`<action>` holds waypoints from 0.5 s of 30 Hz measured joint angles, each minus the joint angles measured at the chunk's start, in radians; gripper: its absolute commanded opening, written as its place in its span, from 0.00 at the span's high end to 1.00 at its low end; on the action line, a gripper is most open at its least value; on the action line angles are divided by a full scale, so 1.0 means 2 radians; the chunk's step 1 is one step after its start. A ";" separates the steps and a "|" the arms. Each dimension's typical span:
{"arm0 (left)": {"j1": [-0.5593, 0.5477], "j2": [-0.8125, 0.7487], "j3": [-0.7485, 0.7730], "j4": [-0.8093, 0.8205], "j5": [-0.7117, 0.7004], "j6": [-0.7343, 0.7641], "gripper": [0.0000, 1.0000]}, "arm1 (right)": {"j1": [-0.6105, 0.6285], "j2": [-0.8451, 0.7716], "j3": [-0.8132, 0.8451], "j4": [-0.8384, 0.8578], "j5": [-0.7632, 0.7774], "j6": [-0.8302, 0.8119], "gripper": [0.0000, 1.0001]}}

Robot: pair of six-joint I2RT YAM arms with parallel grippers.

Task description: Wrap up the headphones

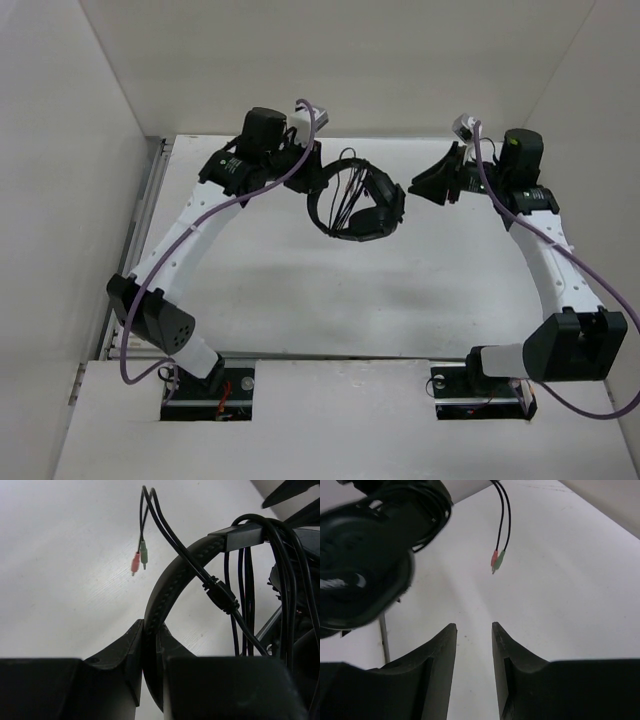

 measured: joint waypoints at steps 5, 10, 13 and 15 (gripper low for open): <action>0.002 0.013 -0.067 0.043 -0.023 -0.007 1.00 | -0.001 -0.039 -0.063 0.062 0.033 0.029 0.60; 0.004 0.044 -0.102 0.089 -0.062 -0.004 1.00 | -0.017 -0.066 -0.097 0.120 0.056 0.063 0.60; 0.004 0.071 -0.115 0.120 -0.093 0.005 1.00 | -0.027 -0.078 -0.111 0.145 0.070 0.075 0.60; 0.003 0.089 -0.124 0.139 -0.117 0.013 1.00 | -0.031 -0.083 -0.118 0.155 0.078 0.079 0.60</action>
